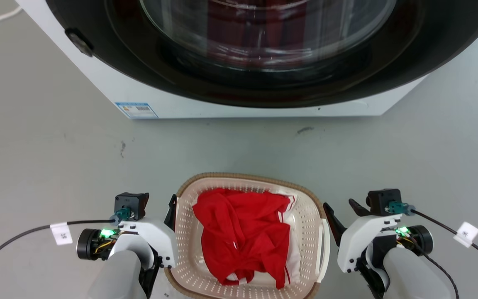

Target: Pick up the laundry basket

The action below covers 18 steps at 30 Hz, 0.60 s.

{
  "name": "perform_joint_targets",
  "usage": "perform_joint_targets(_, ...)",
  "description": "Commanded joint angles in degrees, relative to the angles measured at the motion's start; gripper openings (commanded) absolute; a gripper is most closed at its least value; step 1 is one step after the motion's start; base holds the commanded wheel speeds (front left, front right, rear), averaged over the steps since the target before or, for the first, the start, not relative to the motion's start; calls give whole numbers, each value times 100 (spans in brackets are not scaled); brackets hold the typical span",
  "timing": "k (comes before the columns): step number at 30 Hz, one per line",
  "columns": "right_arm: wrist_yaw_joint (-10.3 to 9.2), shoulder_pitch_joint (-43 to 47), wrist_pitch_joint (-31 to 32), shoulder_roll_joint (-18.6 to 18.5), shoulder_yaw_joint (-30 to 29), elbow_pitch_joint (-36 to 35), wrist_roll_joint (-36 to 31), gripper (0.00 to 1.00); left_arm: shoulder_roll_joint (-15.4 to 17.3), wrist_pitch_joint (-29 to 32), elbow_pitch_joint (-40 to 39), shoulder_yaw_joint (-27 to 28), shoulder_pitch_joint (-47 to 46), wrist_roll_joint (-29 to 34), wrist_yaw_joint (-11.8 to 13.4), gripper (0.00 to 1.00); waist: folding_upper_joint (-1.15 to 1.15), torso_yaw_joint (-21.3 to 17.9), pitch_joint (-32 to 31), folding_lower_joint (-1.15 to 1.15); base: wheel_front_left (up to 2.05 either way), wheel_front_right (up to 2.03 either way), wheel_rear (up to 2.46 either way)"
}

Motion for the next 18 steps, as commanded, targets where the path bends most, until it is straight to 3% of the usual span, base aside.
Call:
perform_joint_targets(1, -3, -153, 46, 7, 79, 92, 95, 100, 9, -15, 150, -45, -144, -35, -12, 100, 0, -30, 161, 0, 0, 0, 0)
perform_joint_targets(8, -3, -686, 370, 7, 651, 760, 689, 100, 90, 75, 1058, -403, -798, -266, -32, 100, 0, -82, 703, 0, 0, 0, 0)
perform_joint_targets(18, -3, -1030, 632, 7, 1264, 1197, 1341, 100, 209, 367, 1596, -733, -1212, -662, -33, 100, 0, -152, 1162, 0, 0, 0, 0)
